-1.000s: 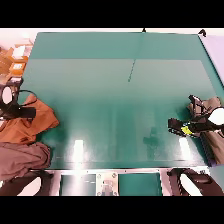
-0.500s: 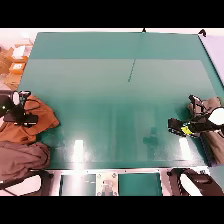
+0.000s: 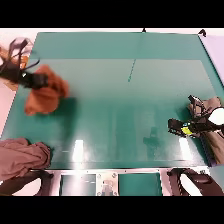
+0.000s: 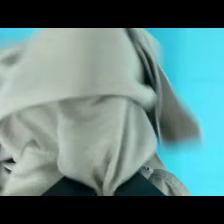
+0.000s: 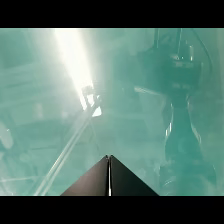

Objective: Fold the shirts.

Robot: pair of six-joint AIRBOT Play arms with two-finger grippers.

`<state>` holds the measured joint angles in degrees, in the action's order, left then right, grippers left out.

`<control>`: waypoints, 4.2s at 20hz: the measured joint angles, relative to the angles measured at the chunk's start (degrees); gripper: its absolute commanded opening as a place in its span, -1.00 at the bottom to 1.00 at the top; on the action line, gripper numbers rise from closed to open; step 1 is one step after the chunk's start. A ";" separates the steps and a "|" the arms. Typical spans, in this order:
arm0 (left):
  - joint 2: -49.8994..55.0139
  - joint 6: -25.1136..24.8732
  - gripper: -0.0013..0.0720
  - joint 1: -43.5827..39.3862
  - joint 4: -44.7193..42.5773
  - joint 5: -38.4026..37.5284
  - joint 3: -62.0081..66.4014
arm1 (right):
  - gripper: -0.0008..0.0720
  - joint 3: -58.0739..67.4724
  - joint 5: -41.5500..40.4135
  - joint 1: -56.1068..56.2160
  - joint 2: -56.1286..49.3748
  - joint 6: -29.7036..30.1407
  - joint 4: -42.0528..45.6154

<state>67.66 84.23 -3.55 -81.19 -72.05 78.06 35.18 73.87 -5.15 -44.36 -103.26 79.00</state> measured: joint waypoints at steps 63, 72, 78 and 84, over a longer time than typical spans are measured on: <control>12.44 -22.25 0.09 1.18 42.88 10.86 -32.06 | -0.94 17.14 -6.23 4.37 -37.07 25.77 -29.97; 19.65 -37.05 -0.91 1.07 64.08 11.13 -31.21 | -0.95 19.67 -4.39 3.78 -36.89 25.79 -29.92; 8.31 -33.18 -0.91 7.52 62.93 7.10 -19.37 | -0.95 39.19 4.31 -5.22 -32.20 24.09 -29.88; -6.58 -26.10 -0.91 11.85 53.88 6.01 2.78 | -0.95 63.47 7.63 -18.18 -23.43 21.73 -30.03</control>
<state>61.08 58.13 8.29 -27.31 -66.04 80.84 98.65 81.49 -23.33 -67.79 -81.54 48.97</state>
